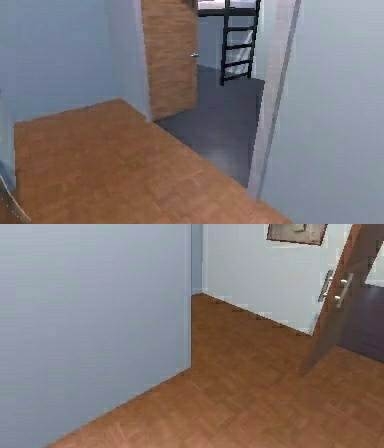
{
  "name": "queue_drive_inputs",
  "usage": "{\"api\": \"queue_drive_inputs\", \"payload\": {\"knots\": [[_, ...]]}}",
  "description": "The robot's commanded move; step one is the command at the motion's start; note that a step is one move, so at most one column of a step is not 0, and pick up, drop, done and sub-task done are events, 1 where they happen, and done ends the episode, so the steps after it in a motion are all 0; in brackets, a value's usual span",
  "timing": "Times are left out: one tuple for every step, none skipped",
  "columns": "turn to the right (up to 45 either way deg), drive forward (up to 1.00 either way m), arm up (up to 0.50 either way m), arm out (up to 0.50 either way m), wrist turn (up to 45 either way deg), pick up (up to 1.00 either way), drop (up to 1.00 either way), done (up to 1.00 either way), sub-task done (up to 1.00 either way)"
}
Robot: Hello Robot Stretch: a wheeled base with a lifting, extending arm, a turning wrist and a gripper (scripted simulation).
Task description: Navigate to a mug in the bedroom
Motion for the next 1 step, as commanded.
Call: {"api": "queue_drive_inputs", "payload": {"knots": [[0.0,1.00,0.00,0.00,0.0,0.00,0.00,0.00,0.00]]}}
